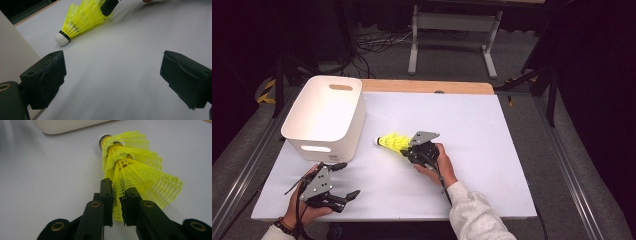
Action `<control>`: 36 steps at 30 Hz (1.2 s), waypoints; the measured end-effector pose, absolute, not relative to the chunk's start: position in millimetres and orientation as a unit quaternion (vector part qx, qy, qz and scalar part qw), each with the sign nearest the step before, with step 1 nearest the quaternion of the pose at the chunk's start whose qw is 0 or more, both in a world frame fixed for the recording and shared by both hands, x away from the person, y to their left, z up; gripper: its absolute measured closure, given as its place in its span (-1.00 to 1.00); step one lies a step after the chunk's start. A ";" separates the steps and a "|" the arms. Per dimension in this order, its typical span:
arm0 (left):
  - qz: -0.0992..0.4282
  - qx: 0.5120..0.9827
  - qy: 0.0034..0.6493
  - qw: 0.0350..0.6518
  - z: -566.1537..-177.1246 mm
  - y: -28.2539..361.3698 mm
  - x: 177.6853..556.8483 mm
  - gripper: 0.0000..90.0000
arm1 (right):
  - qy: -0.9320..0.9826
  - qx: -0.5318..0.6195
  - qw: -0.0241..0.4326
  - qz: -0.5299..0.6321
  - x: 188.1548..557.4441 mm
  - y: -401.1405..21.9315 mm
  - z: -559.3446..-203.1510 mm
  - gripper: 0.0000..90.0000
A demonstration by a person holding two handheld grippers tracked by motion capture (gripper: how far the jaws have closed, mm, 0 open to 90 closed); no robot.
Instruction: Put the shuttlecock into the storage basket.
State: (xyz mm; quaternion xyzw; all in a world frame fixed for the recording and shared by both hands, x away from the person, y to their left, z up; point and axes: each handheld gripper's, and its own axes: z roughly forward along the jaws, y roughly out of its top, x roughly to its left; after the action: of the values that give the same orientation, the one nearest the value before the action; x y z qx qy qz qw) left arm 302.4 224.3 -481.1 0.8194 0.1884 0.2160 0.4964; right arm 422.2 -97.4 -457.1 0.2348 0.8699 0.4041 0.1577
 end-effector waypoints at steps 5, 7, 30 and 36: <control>0.217 0.819 0.188 0.497 -481.1 224.5 302.3 -0.83 | 0.868 0.239 0.158 0.406 422.9 -98.1 -457.6 0.64; 0.217 0.819 0.188 0.497 -481.0 224.6 302.1 -0.83 | 0.866 0.241 0.162 0.406 422.8 -99.1 -456.8 0.57; 0.218 0.817 0.187 0.500 -480.3 225.8 301.6 -0.83 | 0.852 0.244 0.178 0.429 412.2 -112.5 -436.3 0.08; 0.218 0.817 0.186 0.499 -480.2 225.6 301.1 -0.83 | 0.852 0.234 0.191 0.428 404.7 -116.5 -427.2 -0.03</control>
State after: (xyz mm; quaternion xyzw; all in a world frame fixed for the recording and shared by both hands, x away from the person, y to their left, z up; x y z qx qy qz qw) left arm 301.1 225.6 -480.2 0.8175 0.1862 0.2184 0.4994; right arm 404.7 -116.5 -427.2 0.2338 0.8519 0.4282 0.1905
